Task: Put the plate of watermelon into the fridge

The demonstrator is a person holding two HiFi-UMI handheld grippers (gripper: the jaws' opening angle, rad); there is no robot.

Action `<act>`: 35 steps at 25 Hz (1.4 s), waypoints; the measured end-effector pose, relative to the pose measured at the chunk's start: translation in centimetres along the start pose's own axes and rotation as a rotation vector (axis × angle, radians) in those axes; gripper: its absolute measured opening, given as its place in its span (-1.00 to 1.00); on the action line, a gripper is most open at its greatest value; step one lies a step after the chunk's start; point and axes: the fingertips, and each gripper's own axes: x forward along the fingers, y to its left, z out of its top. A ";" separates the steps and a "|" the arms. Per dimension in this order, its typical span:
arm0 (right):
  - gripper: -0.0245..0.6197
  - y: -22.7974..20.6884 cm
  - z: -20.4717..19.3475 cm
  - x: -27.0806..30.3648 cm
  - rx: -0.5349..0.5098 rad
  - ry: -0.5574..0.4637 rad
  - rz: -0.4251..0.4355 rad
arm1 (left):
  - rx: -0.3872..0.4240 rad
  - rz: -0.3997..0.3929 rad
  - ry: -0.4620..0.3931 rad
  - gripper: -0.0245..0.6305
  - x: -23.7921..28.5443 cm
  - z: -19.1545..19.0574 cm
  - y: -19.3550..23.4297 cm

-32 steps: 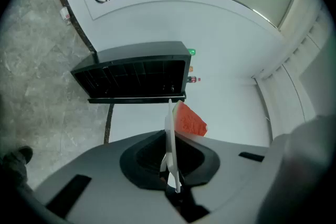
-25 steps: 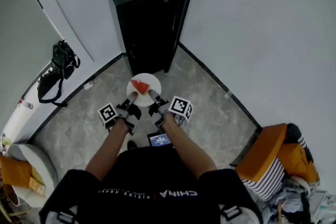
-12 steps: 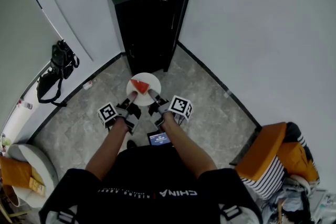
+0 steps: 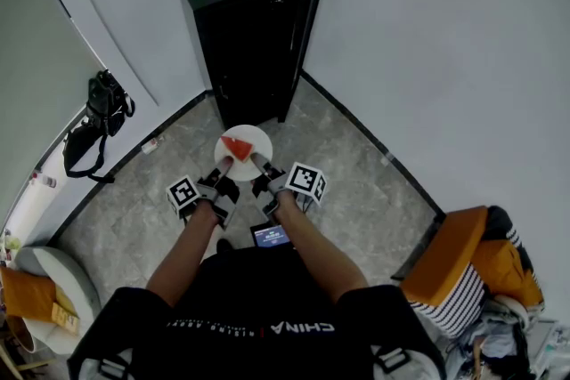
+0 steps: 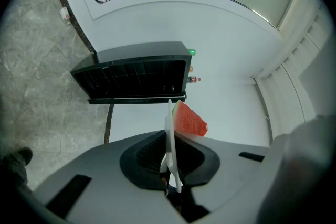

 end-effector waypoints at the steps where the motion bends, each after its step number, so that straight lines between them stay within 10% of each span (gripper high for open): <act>1: -0.84 0.0 0.0 0.0 -0.001 0.000 -0.002 | 0.000 0.002 0.000 -0.84 0.0 0.0 0.1; 25: -0.84 -2.6 7.6 -4.1 0.064 0.050 0.023 | 0.017 0.029 -0.041 -0.84 7.0 -5.7 1.1; 35: -0.84 -4.1 9.0 -0.1 0.083 0.047 -0.006 | -0.001 0.054 -0.015 -0.84 9.3 -2.1 2.8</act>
